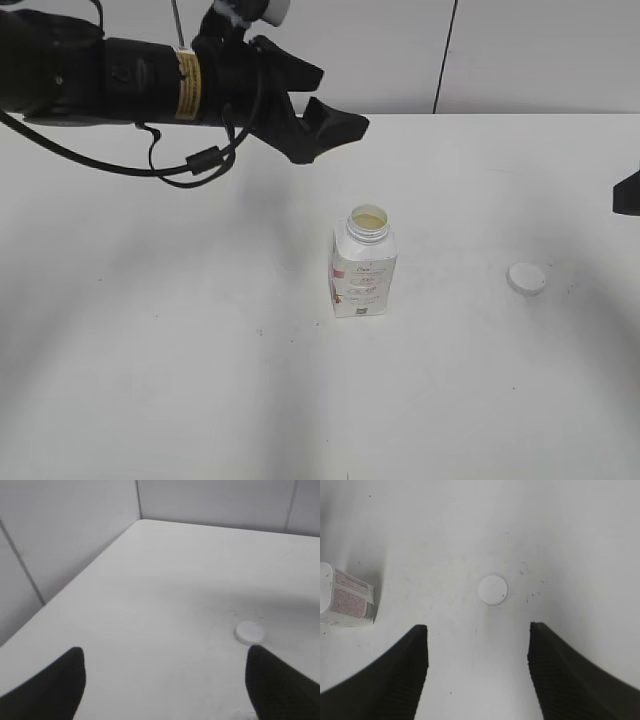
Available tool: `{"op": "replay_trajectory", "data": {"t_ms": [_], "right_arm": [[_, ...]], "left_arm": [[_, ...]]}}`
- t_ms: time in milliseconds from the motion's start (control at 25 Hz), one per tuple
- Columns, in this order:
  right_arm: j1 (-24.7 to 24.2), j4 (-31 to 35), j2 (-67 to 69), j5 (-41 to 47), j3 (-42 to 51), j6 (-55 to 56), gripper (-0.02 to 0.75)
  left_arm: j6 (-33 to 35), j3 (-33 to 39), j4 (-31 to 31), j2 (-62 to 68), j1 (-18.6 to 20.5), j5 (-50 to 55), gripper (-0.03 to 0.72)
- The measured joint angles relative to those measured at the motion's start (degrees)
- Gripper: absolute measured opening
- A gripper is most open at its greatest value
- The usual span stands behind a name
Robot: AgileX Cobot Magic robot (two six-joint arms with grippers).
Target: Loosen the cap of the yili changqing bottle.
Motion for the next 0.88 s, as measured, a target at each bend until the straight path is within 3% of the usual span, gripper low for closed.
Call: {"op": "replay_trajectory", "data": {"t_ms": [120,240,400,480,720,880], "right_arm": [[0.00,-0.70,-0.27,0.82,0.00,0.00,0.498],[0.00,-2.87,-0.27,2.37,0.00,0.00,0.498],[0.00,-4.44,-0.27,6.75,0.00,0.00,0.498],[0.00,-4.75,-0.27,9.48,-0.12,0.00,0.498],[0.00,-4.92,-0.43,15.00,-1.47,0.00,0.498],[0.00,-4.92,-0.48,19.01,-1.84,-0.08,0.498]], "left_arm": [[-0.65,0.00,0.02,-2.60,0.00,10.01,0.594],[-0.76,0.00,-1.29,-4.45,0.00,26.96,0.594],[-0.71,0.00,-9.47,-4.76,0.11,51.11,0.592],[2.85,0.00,-19.03,-5.16,0.17,59.56,0.591],[25.98,-4.27,-52.98,-6.13,0.25,73.14,0.590],[31.09,-10.41,-64.48,-6.13,2.56,86.24,0.589]]}}
